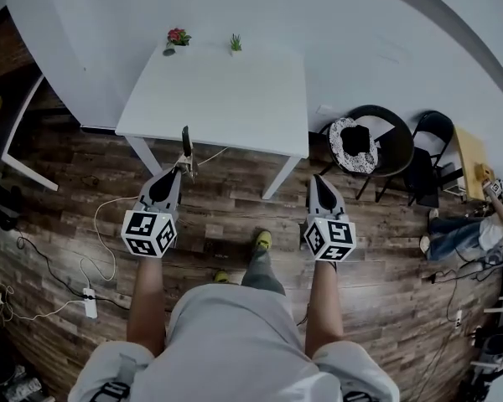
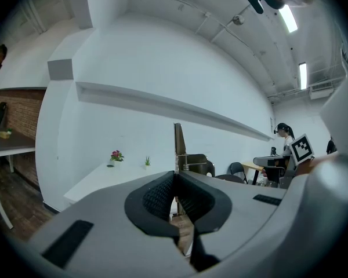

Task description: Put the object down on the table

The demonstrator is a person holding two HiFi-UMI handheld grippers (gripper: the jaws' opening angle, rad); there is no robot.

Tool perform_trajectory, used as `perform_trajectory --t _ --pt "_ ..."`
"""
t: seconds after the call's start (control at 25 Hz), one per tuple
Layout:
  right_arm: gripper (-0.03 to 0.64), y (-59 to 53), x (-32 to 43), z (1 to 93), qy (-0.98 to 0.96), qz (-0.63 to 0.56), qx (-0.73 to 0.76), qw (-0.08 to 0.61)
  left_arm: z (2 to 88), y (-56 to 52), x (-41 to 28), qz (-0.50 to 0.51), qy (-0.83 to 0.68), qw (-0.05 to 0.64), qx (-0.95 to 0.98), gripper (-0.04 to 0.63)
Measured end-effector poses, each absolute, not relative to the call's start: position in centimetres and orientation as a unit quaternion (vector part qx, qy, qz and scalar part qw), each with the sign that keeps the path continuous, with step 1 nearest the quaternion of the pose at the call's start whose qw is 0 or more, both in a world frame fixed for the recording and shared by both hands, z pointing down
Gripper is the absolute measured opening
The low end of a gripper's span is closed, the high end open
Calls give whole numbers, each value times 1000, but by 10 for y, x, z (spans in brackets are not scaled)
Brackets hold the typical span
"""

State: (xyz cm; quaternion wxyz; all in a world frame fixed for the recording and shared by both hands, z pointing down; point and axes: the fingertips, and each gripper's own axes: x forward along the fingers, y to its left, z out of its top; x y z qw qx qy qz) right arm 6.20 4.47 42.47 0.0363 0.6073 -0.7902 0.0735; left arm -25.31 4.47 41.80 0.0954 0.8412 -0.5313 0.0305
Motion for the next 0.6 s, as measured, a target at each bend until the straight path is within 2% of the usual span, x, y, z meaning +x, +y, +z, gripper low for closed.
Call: perform_trajectory --t 0.6 --pt "8 -86 98 451 -799 92 594 22 435 -74 -212 64 -538 92 835 23"
